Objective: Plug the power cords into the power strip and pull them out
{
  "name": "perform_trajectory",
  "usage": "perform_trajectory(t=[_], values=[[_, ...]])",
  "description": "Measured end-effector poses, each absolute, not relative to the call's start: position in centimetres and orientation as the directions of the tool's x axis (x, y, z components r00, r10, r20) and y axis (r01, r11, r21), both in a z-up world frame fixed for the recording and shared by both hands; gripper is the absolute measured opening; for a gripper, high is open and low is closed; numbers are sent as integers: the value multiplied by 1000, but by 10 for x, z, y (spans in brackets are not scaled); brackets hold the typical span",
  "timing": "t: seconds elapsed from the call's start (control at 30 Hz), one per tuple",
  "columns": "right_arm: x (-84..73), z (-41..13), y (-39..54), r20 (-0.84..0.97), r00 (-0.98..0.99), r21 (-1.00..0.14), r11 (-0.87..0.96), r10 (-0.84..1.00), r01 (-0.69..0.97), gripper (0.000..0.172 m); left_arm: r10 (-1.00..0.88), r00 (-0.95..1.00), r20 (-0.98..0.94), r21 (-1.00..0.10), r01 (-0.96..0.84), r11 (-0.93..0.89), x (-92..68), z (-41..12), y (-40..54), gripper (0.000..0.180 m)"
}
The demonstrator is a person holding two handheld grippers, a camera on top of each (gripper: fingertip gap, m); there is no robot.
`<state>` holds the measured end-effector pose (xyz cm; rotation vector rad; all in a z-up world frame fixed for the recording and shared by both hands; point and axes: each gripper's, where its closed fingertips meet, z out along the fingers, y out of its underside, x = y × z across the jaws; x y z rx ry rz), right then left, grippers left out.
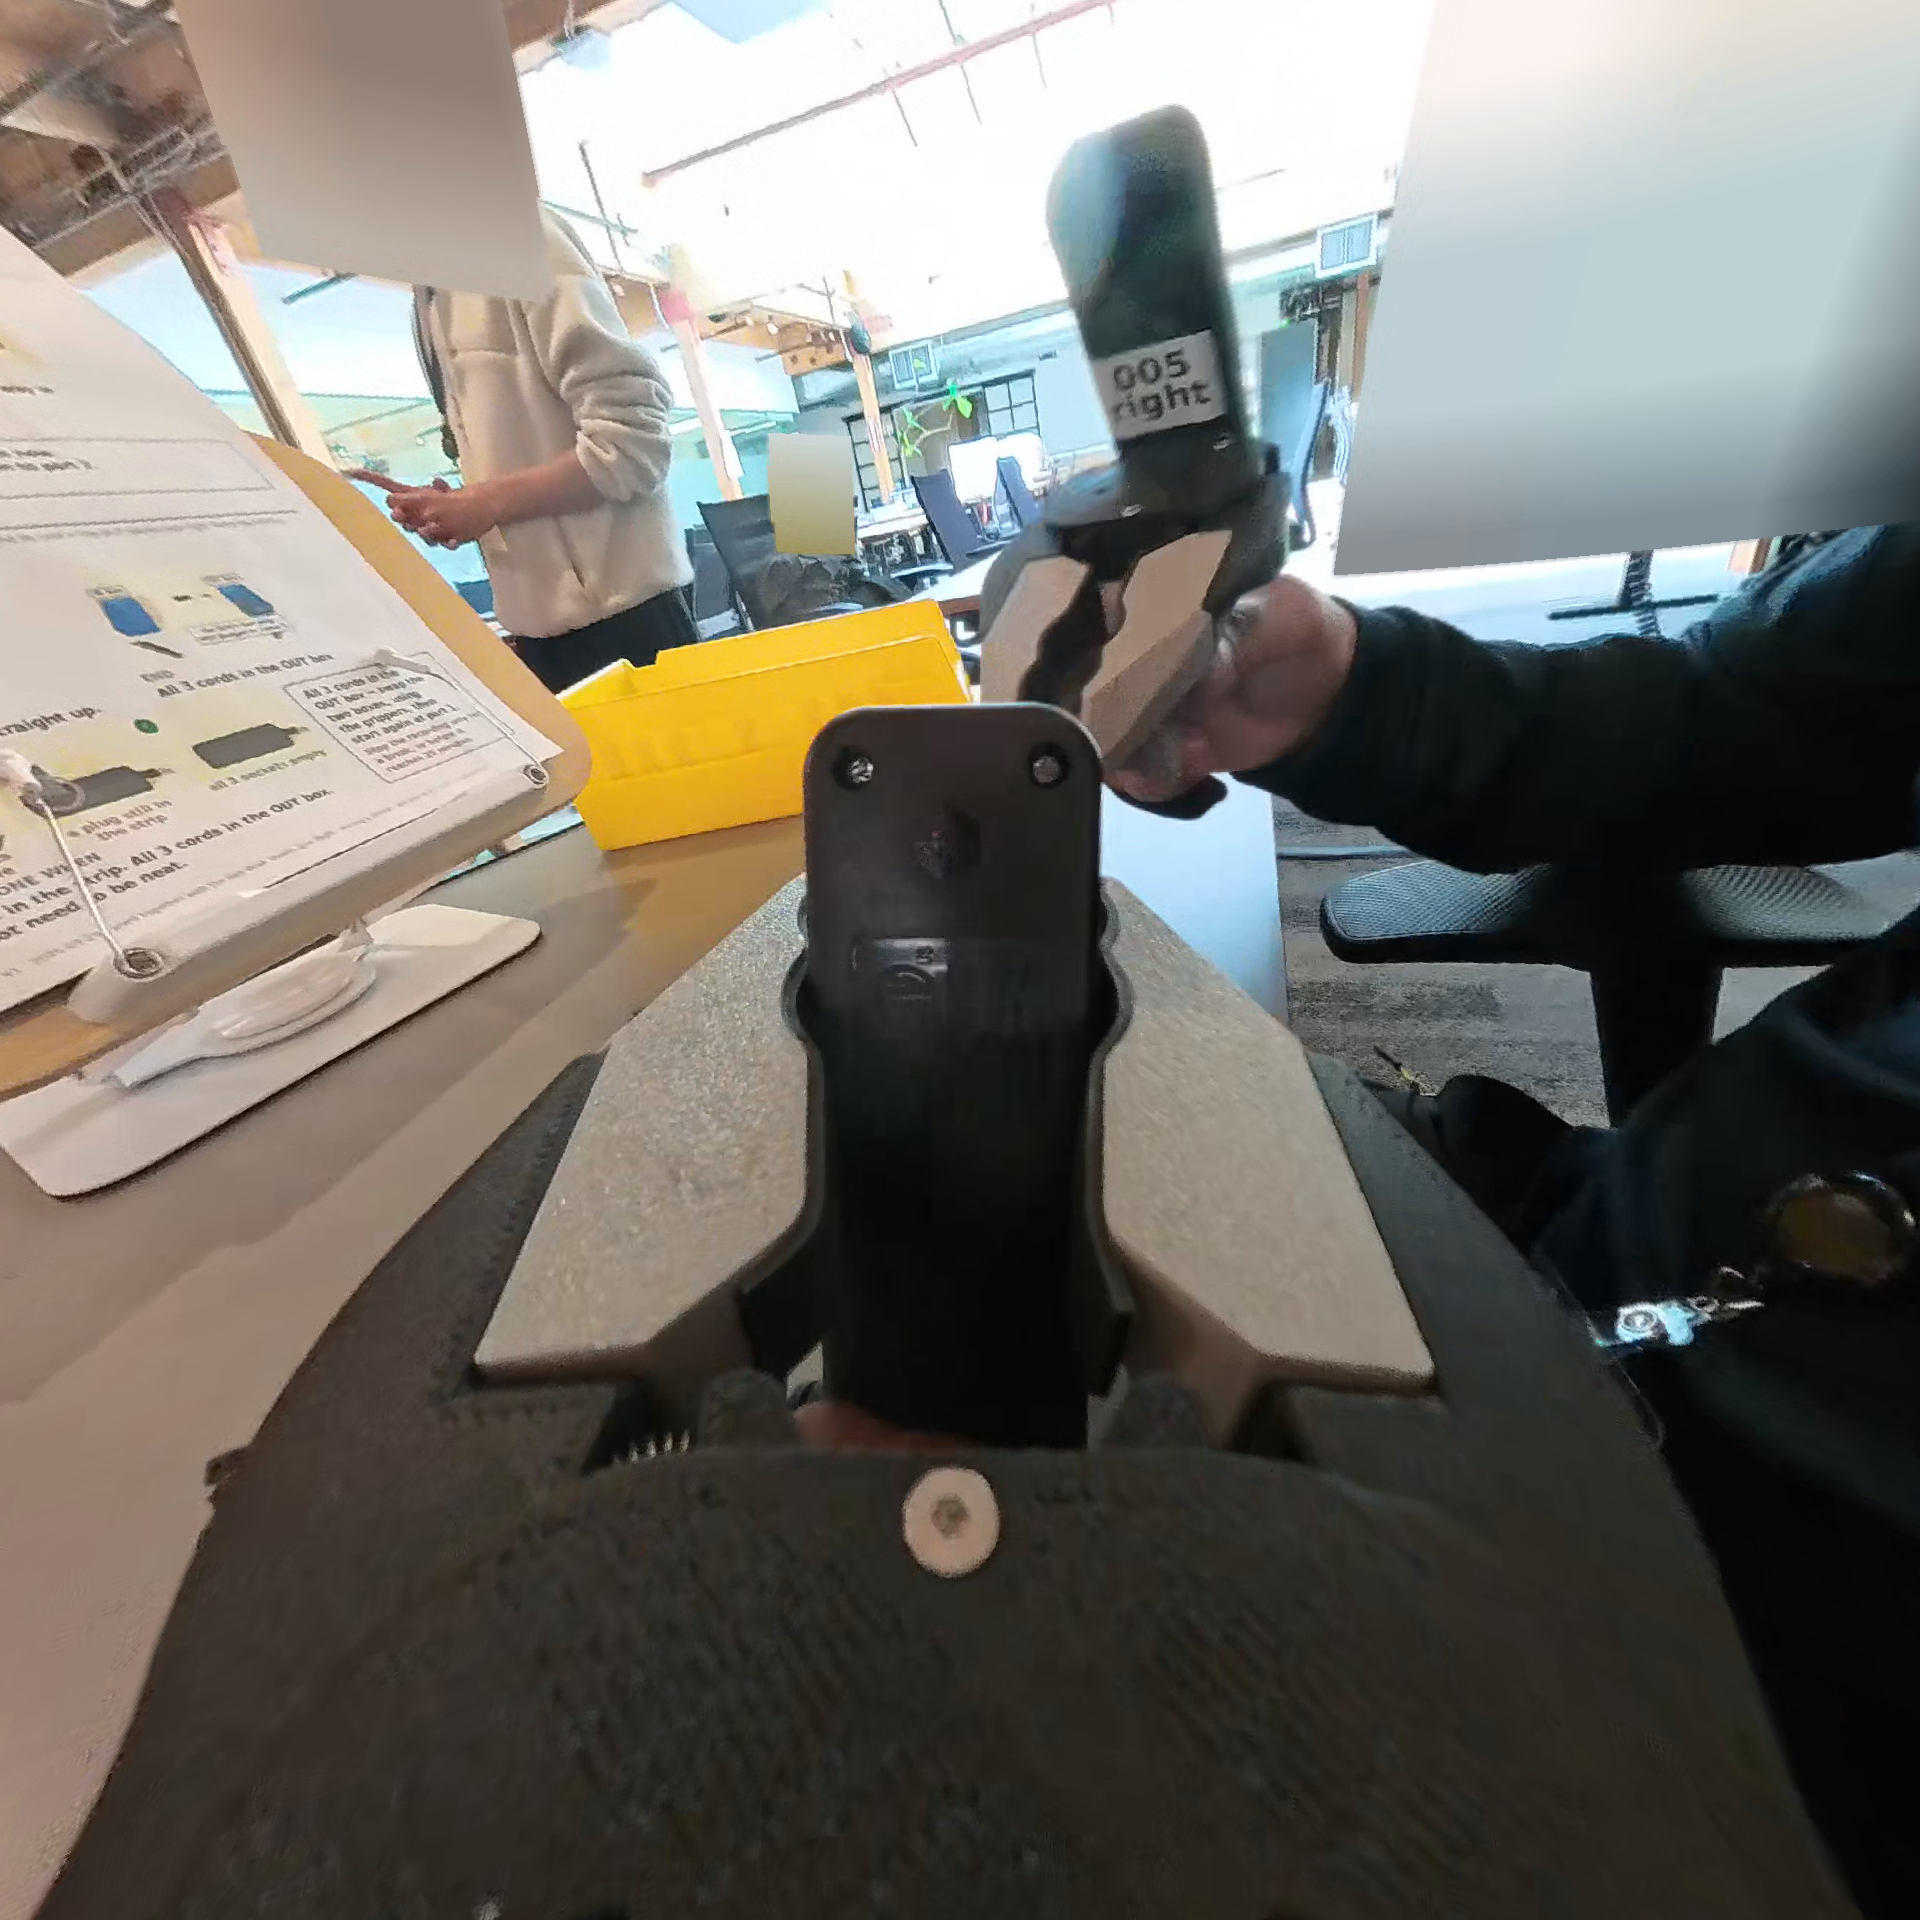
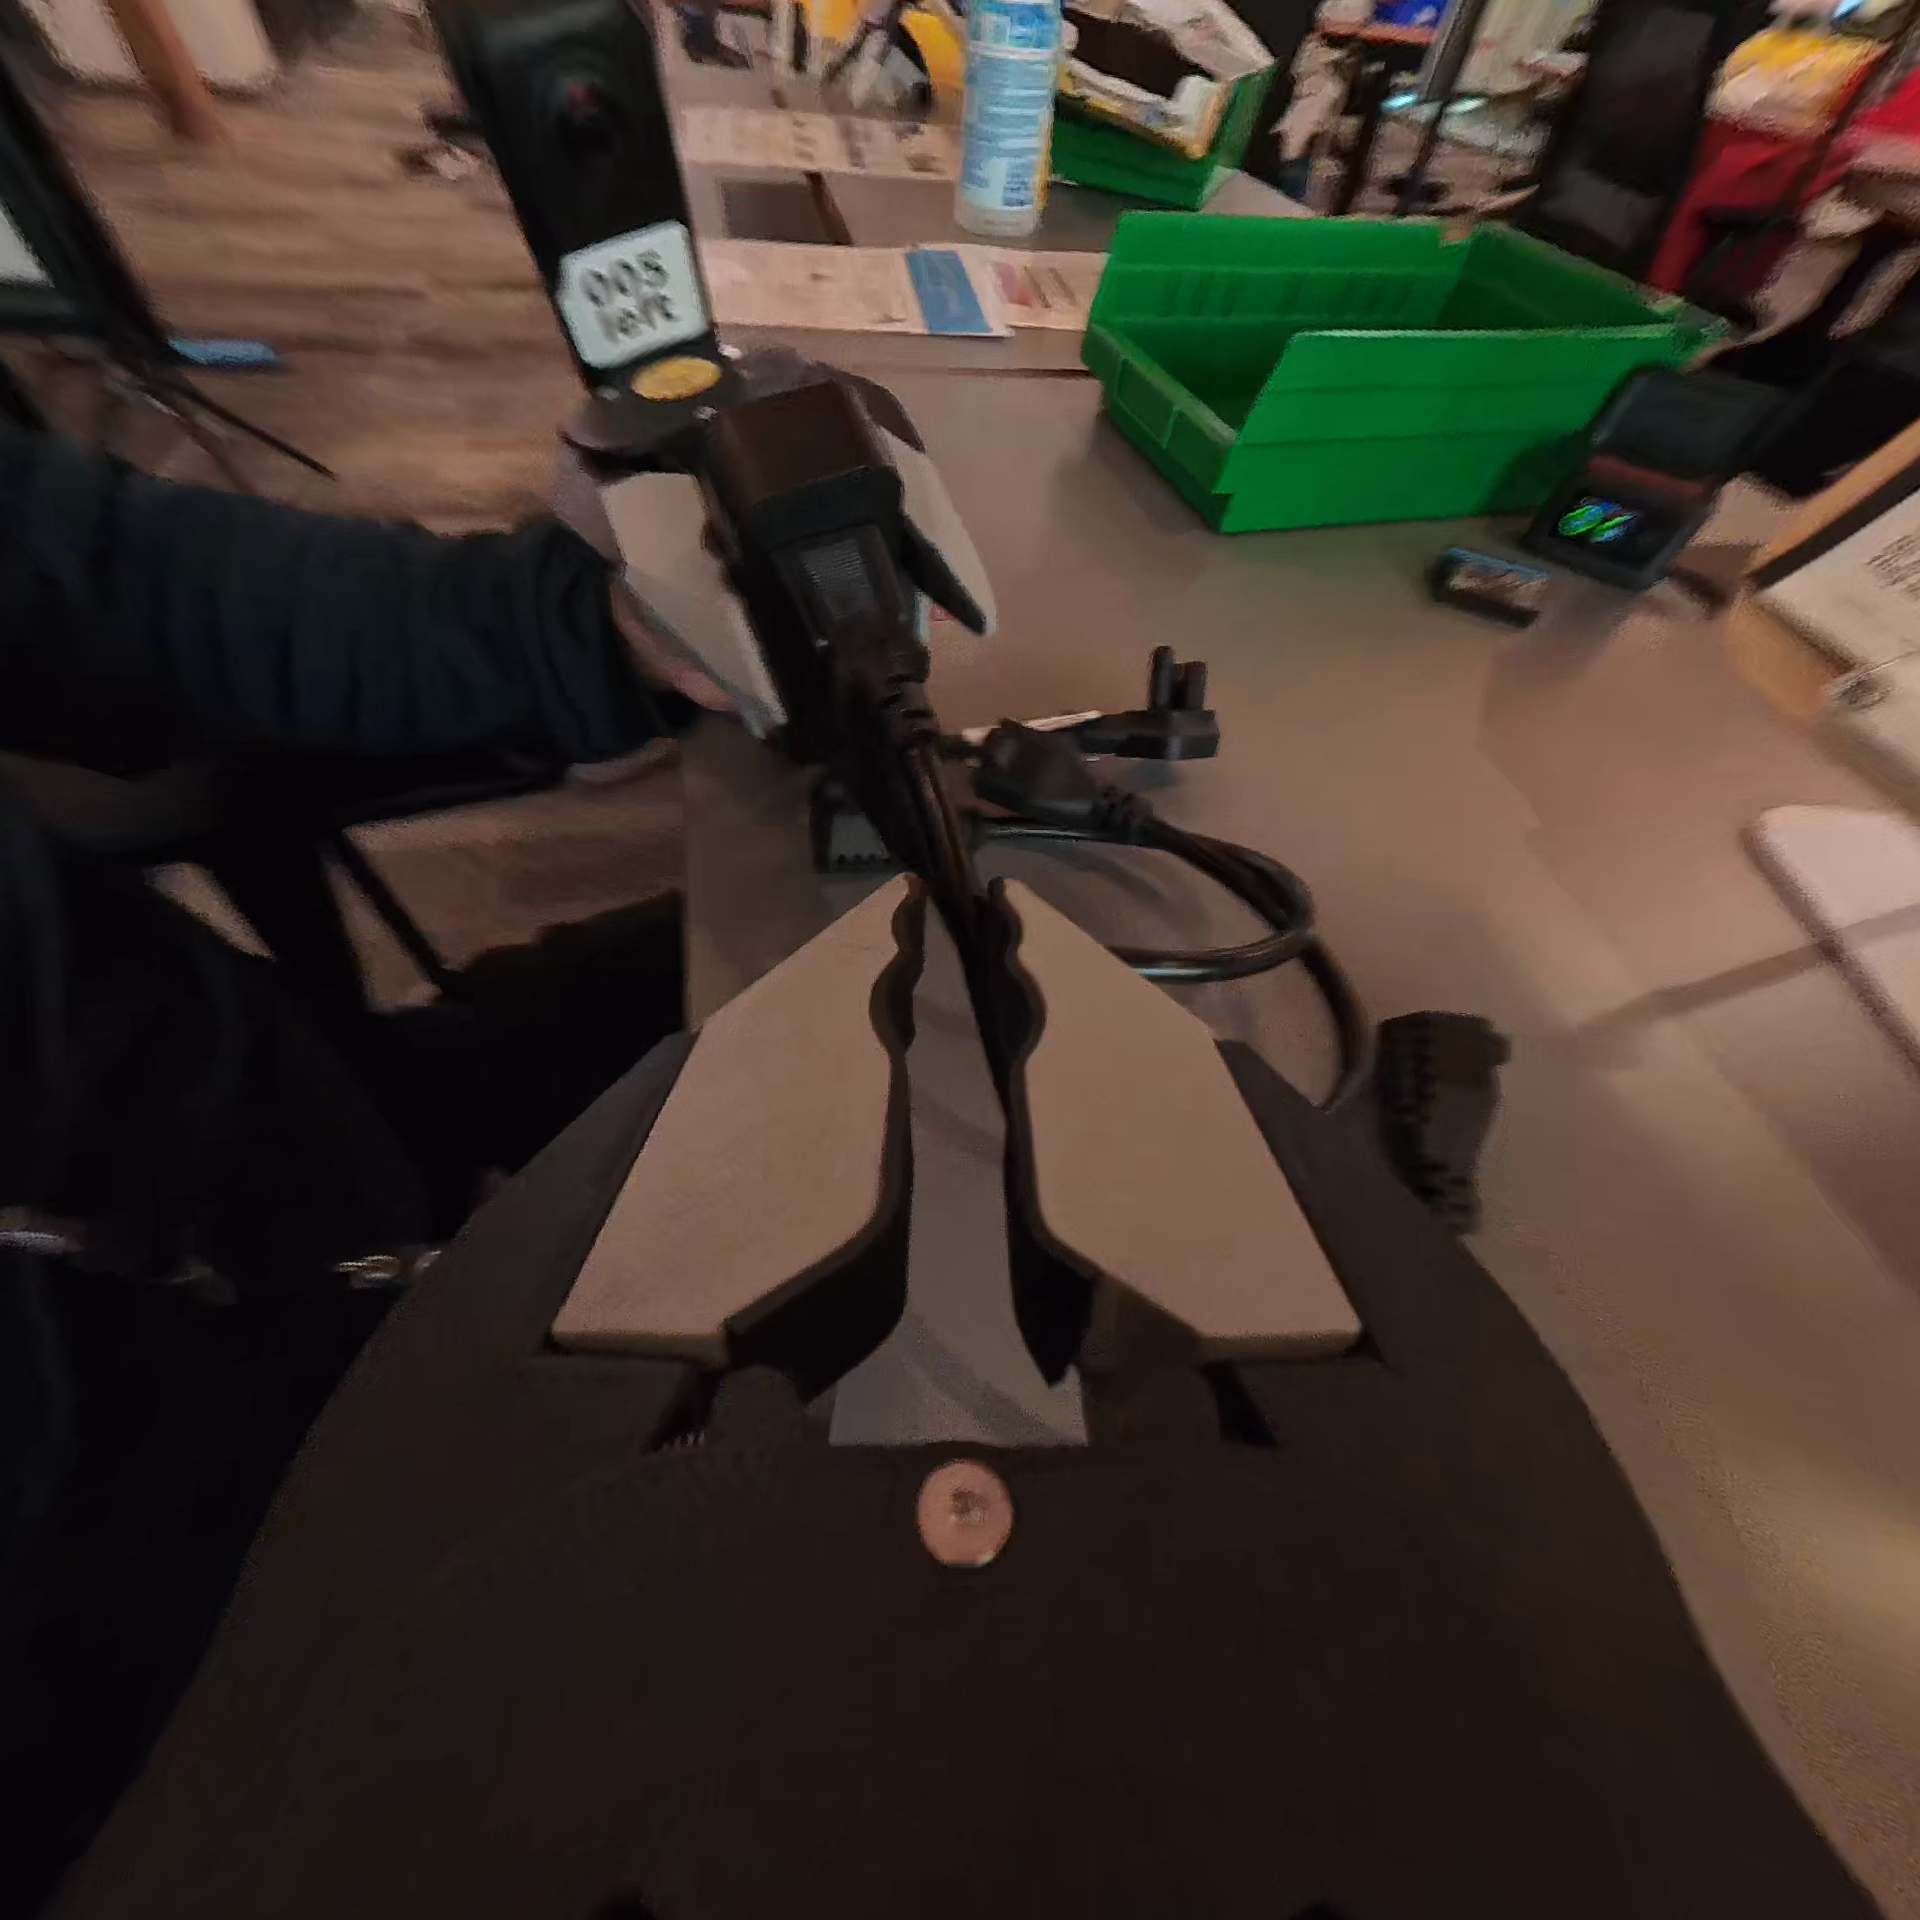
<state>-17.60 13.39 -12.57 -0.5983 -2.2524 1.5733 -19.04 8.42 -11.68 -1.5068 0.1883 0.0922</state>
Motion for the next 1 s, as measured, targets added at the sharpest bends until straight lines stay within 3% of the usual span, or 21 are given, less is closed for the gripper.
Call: perform_trajectory(t=[0.07,0.17,0.33,0.47,0.5,0.67,0.8,0.83,1.0], values=[[-171,-127,133,-136,-871,-941,213,471,263,18,-60,979,-196,-980,-193,50,-187,-120,86,48],[-171,-123,137,-237,-865,-938,126,443,322,17,-40,980,-196,-980,-193,56,-189,-118,86,47],[-164,-108,144,-257,-868,-946,73,425,316,11,-3,985,-175,-982,-174,76,-195,-115,84,47],[-166,-141,119,-327,-838,-906,106,437,409,12,8,985,-172,-982,-172,77,-194,-114,88,47],[-170,-141,114,-338,-835,-914,60,435,401,2,18,985,-170,-982,-171,78,-195,-114,89,47],[-181,-105,111,-437,-840,-892,-276,323,358,0,38,987,-153,-983,-156,96,-195,-112,91,47],[-189,-124,107,-456,-780,-890,-234,428,392,0,110,983,-149,-981,-161,109,-203,-108,93,47],[-189,-129,104,-456,-773,-890,-216,441,402,13,122,983,-137,-981,-151,121,-205,-106,92,47],[-198,-114,110,-518,-759,-846,-367,394,387,19,81,988,-130,-979,-141,145,-198,-105,94,48]])
